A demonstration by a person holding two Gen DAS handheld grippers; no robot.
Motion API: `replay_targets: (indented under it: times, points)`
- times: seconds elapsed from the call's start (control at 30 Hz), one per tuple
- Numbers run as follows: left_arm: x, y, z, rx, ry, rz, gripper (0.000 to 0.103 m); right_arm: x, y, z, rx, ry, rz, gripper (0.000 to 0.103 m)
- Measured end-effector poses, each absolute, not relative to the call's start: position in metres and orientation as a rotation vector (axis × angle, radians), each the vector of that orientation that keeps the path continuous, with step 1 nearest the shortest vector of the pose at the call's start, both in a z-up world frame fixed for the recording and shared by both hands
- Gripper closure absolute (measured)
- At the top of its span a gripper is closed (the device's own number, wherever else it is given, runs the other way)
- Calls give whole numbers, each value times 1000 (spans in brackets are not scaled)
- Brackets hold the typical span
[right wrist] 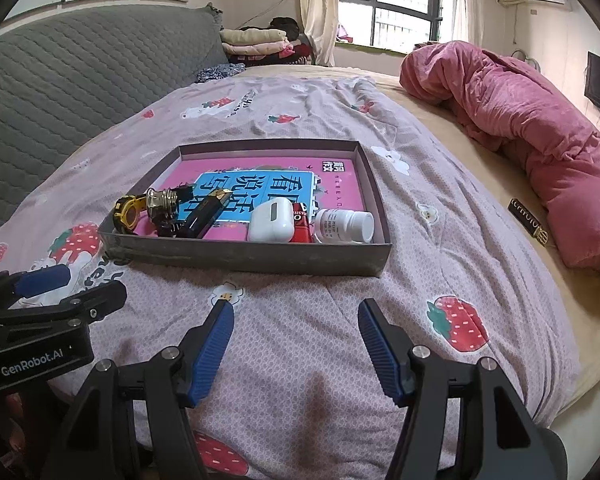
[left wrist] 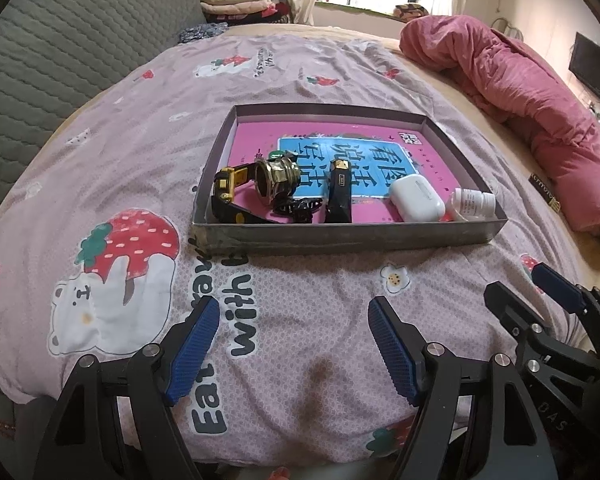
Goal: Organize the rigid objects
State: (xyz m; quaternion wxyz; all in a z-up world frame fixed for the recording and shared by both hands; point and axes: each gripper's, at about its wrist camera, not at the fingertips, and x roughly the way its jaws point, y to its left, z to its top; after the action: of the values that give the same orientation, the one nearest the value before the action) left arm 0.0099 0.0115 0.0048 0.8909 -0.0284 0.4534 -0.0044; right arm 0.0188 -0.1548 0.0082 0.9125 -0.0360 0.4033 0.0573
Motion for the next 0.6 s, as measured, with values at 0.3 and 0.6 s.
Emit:
replay_targets:
  times: [0.3,0.6]
  points:
    - [11,13,3,-60,946,-3,25,19,-154,7,-76,832,120,39]
    - [12,14,-1,-64,957,0,25,20,-155,6,-75,837,119,39]
